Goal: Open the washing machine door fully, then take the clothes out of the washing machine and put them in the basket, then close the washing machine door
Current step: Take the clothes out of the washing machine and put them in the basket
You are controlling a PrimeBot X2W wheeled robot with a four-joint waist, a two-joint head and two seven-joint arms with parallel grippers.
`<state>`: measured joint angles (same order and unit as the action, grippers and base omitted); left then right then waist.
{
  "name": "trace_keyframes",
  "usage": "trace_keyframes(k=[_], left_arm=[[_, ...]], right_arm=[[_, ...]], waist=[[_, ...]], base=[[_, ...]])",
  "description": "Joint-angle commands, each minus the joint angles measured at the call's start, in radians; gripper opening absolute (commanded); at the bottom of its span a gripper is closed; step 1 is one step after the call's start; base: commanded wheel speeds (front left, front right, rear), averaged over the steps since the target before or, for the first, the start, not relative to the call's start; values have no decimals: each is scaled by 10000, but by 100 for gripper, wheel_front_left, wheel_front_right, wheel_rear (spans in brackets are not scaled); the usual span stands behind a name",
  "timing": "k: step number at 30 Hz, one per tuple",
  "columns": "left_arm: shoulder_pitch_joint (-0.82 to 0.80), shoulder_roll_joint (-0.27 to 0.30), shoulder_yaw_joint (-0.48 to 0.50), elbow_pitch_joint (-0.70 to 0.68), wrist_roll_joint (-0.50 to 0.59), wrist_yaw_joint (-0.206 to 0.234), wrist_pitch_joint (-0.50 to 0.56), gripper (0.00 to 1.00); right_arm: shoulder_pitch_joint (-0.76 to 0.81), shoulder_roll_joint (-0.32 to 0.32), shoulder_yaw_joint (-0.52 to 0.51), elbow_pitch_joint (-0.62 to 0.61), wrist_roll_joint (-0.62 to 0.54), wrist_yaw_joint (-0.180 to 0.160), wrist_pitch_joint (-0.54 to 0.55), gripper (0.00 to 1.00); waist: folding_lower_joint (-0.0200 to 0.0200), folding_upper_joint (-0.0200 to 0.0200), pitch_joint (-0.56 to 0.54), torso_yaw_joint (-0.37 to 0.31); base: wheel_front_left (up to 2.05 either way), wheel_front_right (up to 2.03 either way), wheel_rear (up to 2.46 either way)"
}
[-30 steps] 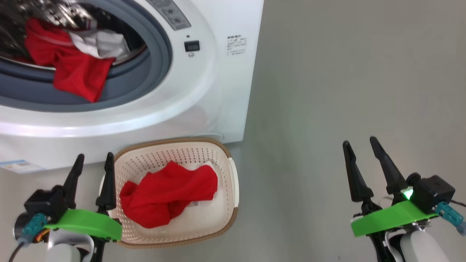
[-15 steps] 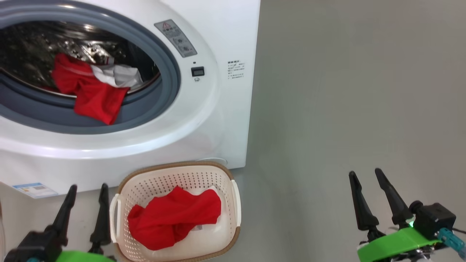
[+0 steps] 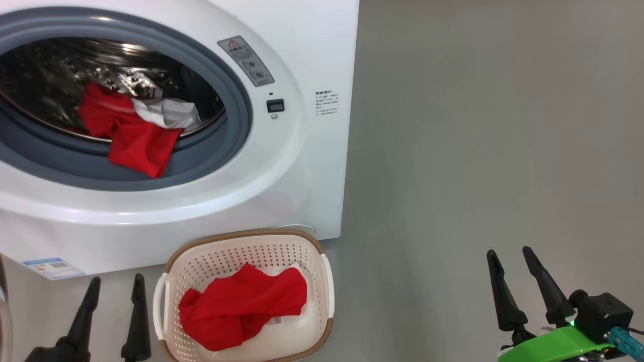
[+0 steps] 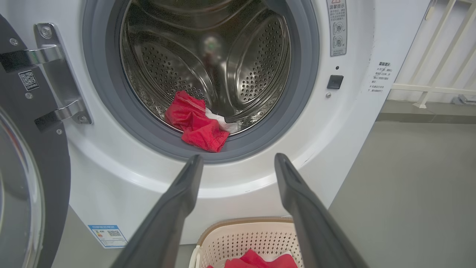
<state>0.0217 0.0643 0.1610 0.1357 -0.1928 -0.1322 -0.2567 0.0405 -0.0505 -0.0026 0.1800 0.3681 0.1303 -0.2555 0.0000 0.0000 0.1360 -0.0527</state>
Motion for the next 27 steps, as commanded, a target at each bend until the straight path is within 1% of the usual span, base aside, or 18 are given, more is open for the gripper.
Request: trace_keyframes(k=[1, 10, 15, 20, 27], left_arm=[[-125, 98, 316, -267, 67, 15, -51, 100], [-360, 159, 243, -134, 28, 15, -51, 100], [-950, 212, 191, 193, 7, 15, -51, 100], [-2035, 316, 114, 862, 122, 15, -51, 100], [-4425, 758, -172, 2316, 298, 15, -51, 100]], right_arm=[[-83, -61, 206, -232, 9, 4, -63, 100], [-210, -48, 258, -242, 4, 4, -63, 100], [-412, -33, 251, -294, -20, 4, -63, 100], [-720, -15, 258, -398, -72, 4, -63, 100], [-1326, -1, 363, -585, 2, 4, -63, 100]], waist=[[0, 0, 18, 11], [0, 0, 203, 36], [0, 0, 567, 55], [0, 0, 1157, 11], [0, 0, 2338, -193]], base=[[0, 0, 0], [0, 0, 0], [0, 0, 0], [0, 0, 0], [0, 0, 0]])
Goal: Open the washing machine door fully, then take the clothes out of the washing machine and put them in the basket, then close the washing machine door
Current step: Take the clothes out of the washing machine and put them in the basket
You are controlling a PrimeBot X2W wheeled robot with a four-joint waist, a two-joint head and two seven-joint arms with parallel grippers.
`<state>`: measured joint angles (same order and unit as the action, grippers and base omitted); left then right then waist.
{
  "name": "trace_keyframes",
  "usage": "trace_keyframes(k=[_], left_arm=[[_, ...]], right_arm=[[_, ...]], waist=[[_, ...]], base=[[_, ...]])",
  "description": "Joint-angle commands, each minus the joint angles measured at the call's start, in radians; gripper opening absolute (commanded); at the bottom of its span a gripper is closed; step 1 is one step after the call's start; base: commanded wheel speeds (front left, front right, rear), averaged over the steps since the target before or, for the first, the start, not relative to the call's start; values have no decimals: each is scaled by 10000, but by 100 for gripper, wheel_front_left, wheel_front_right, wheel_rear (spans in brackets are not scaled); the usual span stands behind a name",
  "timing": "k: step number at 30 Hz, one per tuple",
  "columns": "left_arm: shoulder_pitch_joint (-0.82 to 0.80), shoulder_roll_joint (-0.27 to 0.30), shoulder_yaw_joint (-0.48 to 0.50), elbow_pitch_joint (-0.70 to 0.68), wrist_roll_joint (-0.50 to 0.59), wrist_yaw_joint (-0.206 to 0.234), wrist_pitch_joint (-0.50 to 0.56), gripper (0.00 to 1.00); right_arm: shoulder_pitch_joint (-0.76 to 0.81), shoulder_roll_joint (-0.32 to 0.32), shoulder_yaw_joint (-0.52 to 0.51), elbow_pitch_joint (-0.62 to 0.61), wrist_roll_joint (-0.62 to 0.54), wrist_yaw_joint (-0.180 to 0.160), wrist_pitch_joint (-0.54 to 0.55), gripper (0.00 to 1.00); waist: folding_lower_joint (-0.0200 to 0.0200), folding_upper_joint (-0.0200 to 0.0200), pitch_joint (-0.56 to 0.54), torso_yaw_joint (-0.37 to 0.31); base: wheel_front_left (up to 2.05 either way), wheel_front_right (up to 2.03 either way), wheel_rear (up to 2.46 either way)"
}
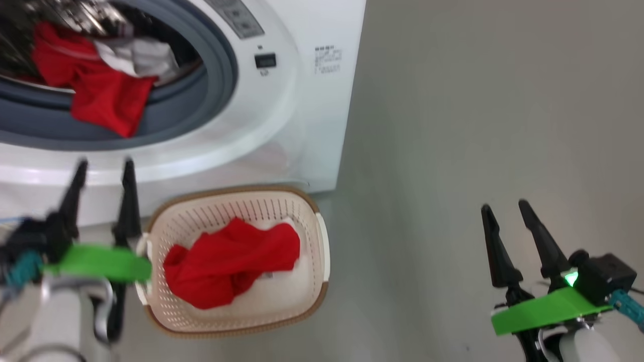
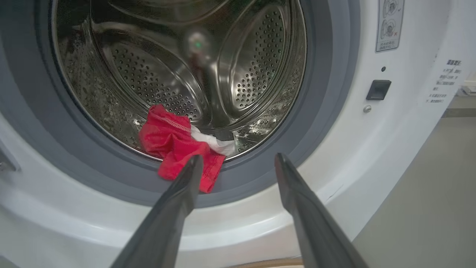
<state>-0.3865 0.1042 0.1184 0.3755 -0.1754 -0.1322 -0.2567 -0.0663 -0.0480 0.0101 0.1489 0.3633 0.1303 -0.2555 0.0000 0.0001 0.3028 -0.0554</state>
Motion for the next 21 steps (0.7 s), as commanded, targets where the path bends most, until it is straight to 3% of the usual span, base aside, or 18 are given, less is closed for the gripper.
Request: trace_keyframes(k=[1, 10, 21], left_arm=[[-710, 433, 226, 159, 133, 15, -51, 100], [-3575, 1346, 425, 2326, 268, 15, -51, 100], [-5539, 2546, 298, 3928, 667, 15, -51, 100]], right_arm=[[-350, -25, 267, -292, 85, 4, -63, 100], [-1167, -23, 639, -515, 504, 4, -63, 100], [-1543, -23, 910, -727, 665, 4, -63, 100]], waist=[[0, -1, 839, -212], [0, -1, 2284, -946], [0, -1, 3120, -1518]], base=[[0, 0, 0], [0, 0, 0], [0, 0, 0]])
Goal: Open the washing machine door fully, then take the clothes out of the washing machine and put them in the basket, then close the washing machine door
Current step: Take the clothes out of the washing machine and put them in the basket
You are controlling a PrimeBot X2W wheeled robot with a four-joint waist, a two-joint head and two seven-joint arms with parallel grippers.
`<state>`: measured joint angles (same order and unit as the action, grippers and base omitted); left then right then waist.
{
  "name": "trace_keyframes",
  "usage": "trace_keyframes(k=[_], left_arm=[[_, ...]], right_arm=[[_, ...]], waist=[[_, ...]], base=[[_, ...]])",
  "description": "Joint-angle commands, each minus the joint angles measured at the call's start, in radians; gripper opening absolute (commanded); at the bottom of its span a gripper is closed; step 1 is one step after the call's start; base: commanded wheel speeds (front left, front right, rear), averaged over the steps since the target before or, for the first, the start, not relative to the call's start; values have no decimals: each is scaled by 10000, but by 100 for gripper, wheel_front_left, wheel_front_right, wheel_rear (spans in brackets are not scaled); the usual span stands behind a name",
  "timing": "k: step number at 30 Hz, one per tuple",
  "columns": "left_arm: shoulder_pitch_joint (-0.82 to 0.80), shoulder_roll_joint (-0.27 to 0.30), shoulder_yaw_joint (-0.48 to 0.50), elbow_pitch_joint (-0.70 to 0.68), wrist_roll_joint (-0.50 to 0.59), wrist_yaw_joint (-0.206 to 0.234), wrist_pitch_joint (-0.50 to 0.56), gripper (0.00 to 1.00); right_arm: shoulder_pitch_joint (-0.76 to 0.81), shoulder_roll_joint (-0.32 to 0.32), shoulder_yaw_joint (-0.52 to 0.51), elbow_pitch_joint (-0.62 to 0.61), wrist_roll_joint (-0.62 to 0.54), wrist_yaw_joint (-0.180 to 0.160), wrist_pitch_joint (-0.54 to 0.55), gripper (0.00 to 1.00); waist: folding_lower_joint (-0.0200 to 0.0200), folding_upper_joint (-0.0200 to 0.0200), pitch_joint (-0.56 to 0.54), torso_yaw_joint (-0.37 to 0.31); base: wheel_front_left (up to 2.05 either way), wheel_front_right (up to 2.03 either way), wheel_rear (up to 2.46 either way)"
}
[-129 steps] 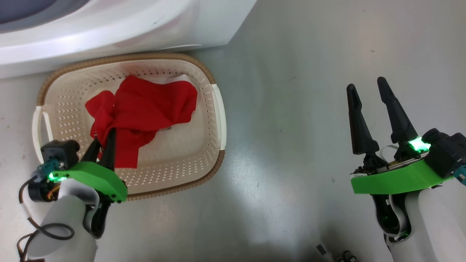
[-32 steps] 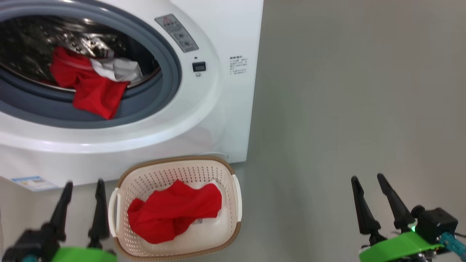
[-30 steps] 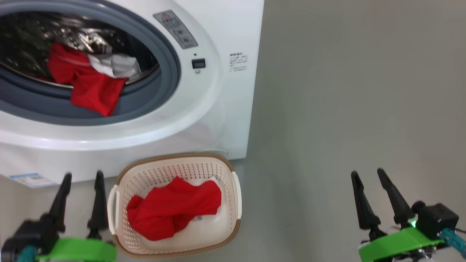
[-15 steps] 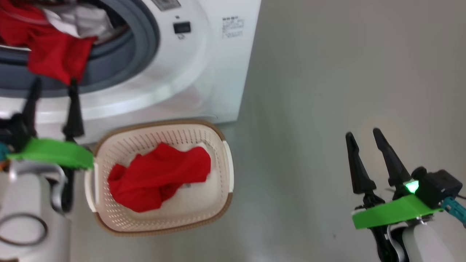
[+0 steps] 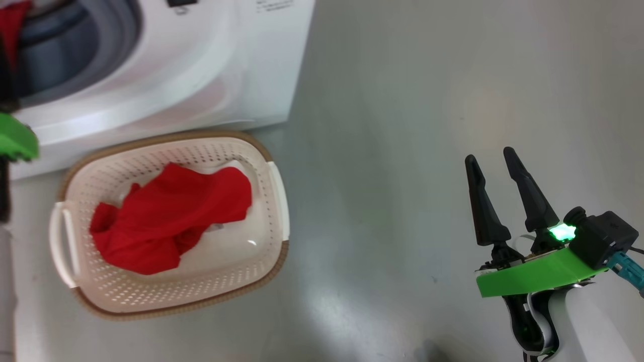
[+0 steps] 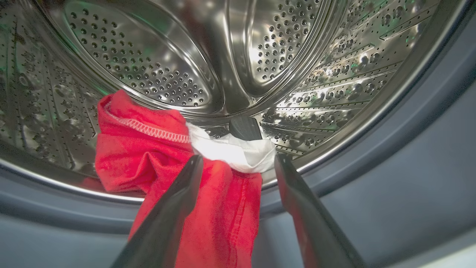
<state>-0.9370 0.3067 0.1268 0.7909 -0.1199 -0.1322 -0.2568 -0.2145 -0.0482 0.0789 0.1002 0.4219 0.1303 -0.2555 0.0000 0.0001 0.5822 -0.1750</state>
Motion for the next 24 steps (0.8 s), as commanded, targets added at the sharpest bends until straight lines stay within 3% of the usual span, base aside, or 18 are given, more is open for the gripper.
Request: trace_keyframes(k=[1, 13, 23, 24], left_arm=[[-190, 586, 229, -111, 141, 15, -49, 100], [-1475, 1536, 193, 1442, 687, 207, -49, 100], [-2445, 1866, -295, 3090, 945, 163, -49, 100], [-2513, 1882, -360, 3188, 976, 157, -49, 92]], right_arm=[[-83, -21, 237, -259, 90, 4, -63, 100], [-146, -21, 590, -388, 203, 4, -63, 100], [-94, -20, 742, -371, 200, 4, -63, 100], [-101, -20, 751, -365, 200, 4, -63, 100]], waist=[[0, -1, 377, -357], [0, -1, 708, -768], [0, -1, 680, -853], [0, -1, 679, -858]], base=[[0, 0, 0], [0, 0, 0], [0, 0, 0], [0, 0, 0]])
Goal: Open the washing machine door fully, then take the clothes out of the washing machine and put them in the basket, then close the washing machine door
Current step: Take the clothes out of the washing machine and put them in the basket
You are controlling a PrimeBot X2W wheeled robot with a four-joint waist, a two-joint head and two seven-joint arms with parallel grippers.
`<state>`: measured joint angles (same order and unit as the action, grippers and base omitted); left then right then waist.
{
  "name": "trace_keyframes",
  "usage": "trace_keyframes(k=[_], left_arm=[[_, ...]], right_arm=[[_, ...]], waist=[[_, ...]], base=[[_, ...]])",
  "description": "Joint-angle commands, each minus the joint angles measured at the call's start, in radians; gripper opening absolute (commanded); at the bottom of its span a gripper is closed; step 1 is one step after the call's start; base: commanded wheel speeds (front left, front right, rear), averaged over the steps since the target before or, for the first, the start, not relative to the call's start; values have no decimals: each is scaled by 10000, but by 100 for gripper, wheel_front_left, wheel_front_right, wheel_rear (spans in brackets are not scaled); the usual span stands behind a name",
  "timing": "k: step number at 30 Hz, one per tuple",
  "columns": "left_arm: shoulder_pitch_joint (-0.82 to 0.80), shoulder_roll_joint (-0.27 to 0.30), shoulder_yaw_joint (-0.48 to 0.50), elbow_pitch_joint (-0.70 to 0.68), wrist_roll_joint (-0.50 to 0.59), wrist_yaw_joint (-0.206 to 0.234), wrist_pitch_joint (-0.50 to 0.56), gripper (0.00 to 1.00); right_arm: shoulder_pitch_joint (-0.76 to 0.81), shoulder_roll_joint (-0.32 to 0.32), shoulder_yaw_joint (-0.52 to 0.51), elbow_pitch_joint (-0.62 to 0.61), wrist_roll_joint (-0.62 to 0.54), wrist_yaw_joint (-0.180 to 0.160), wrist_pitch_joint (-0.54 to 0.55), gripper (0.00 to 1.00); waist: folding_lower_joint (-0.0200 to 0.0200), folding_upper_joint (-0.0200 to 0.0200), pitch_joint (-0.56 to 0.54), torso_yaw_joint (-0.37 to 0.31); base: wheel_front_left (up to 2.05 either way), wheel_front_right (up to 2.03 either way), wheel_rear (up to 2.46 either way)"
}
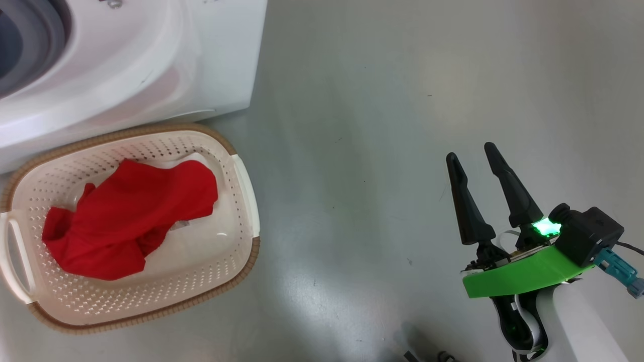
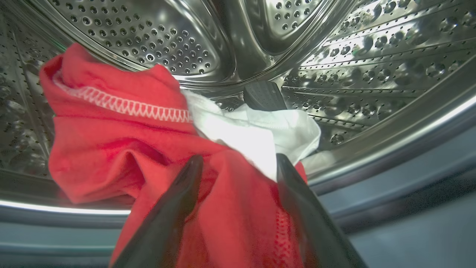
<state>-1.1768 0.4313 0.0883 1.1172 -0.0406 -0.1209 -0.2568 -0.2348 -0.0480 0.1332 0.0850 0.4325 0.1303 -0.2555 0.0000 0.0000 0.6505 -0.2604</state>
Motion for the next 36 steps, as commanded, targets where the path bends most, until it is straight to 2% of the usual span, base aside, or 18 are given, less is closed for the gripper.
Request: trace_keyframes(k=[1, 2, 3, 4, 5, 7, 17, 25, 31, 36], left_arm=[[-178, 642, -13, 0, 186, 38, -49, 69], [-224, 647, -59, 61, 196, 33, -49, 43], [-258, 650, -98, 103, 205, 29, -49, 31], [-281, 650, -138, 139, 211, 25, -49, 16], [-300, 650, -173, 156, 215, 22, -49, 5], [-304, 640, -216, 122, 205, 24, -49, 0], [43, 371, -185, -467, -92, 31, -49, 0], [1075, -320, 497, -2161, -1014, -43, -49, 0], [2194, -982, 1373, -3898, -2000, -89, -49, 0], [3133, -1535, 1519, -5185, -3537, -94, -49, 0]], right_arm=[[93, -22, 214, -209, 96, 4, -63, 100], [87, -22, 218, -203, 97, 4, -63, 100], [85, -22, 220, -196, 97, 4, -63, 100], [84, -22, 221, -190, 96, 4, -63, 100], [83, -22, 220, -186, 96, 4, -63, 100], [78, -22, 210, -181, 95, 4, -63, 100], [46, -22, 78, -148, 66, 4, -63, 100], [62, -22, -76, -35, -40, 4, -63, 100], [138, -22, -213, 30, -143, 4, -63, 100], [308, -22, -385, 91, -221, 4, -63, 100]], waist=[[0, 0, -10, -6], [0, 0, -21, -7], [0, 0, -34, -6], [0, 0, -47, -4], [0, 0, -55, -1], [0, 0, -72, 13], [0, 0, -306, 269], [0, 0, -810, 790], [0, 0, -1192, 1139], [0, 0, -1484, 1418]], base=[[0, 0, 0], [0, 0, 0], [0, 0, 0], [0, 0, 0], [0, 0, 0], [0, 0, 0], [0, 0, 0], [0, 0, 0], [0, 0, 0], [0, 0, 0]])
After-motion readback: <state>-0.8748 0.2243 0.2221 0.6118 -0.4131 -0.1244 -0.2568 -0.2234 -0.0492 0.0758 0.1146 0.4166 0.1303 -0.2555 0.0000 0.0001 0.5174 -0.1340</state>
